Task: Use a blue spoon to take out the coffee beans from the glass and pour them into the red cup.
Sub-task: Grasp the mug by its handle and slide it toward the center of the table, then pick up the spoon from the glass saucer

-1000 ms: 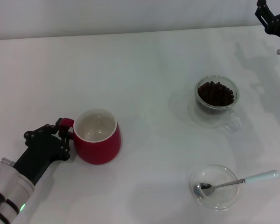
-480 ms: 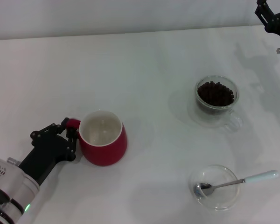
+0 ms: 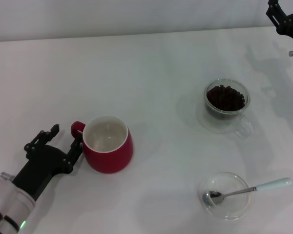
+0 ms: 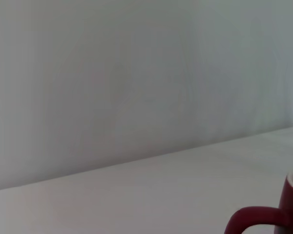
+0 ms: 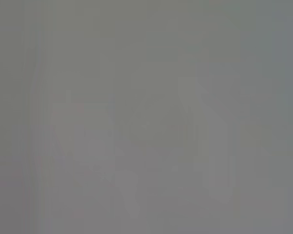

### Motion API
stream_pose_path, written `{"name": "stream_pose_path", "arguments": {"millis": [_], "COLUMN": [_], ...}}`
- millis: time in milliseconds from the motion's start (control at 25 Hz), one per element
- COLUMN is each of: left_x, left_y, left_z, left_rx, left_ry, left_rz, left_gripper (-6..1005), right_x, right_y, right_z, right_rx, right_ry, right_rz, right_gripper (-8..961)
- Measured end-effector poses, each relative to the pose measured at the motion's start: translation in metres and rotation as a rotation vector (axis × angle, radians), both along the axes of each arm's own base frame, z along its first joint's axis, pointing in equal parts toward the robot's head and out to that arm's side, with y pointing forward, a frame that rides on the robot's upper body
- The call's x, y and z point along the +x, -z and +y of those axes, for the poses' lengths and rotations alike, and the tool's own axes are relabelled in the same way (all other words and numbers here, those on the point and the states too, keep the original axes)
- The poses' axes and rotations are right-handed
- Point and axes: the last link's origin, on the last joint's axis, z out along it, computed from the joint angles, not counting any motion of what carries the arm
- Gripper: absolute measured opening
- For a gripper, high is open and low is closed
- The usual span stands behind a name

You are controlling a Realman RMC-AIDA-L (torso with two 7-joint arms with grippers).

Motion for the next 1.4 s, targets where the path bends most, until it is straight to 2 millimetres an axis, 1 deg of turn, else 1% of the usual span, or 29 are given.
{"name": "stream_pose_path", "arguments": {"millis": [80,280,480,680,720,840,880,920,1040,1160,1200,1240,1400], "left_x": [-0.002,-0.009,-0.020,-0.035,-0.040,-0.046,-0.048,-0.048,-0.048,-0.047,-0.047,-0.046,-0.042], "left_y": [-0.002,-0.007,-0.021,-0.048,-0.056,-0.067,-0.073,-0.073,-0.083,-0.087,-0.087,-0.089,-0.091], "left_z": [-0.004,-0.021,-0.048,-0.061,-0.062,-0.061,-0.058,-0.058,-0.045,-0.037,-0.037,-0.031,-0.020], "left_rx": [0.009,0.041,0.136,0.316,0.371,0.444,0.488,0.488,0.541,0.543,0.543,0.546,0.545], "left_ry": [-0.003,-0.016,-0.026,-0.110,-0.143,-0.185,-0.203,-0.203,-0.196,-0.179,-0.179,-0.171,-0.167], "left_rz": [-0.007,-0.029,-0.032,-0.073,-0.085,-0.102,-0.111,-0.111,-0.115,-0.110,-0.110,-0.126,-0.182], "left_gripper": [421,680,787,786,786,786,786,786,787,787,787,787,856], "right_x": [0.000,-0.001,-0.002,-0.006,-0.007,-0.006,-0.005,-0.005,-0.004,0.002,0.006,0.008,0.017], "right_y": [0.000,0.001,0.002,0.006,0.007,0.008,0.011,0.011,0.015,0.016,0.015,0.015,0.011], "right_z": [0.000,0.000,-0.002,-0.006,-0.006,-0.009,-0.012,-0.012,-0.018,-0.028,-0.033,-0.038,-0.060], "right_rx": [0.000,-0.001,0.003,-0.046,-0.055,-0.068,-0.087,-0.087,-0.140,-0.164,-0.163,-0.159,-0.155], "right_ry": [-0.001,-0.003,-0.008,-0.052,-0.060,-0.067,-0.072,-0.072,-0.087,-0.091,-0.090,-0.092,-0.106], "right_rz": [0.002,0.011,0.019,0.169,0.176,0.177,0.180,0.180,0.196,0.203,0.205,0.209,0.231], "right_gripper": [858,857,857,857,857,858,858,858,858,857,857,857,857]}}
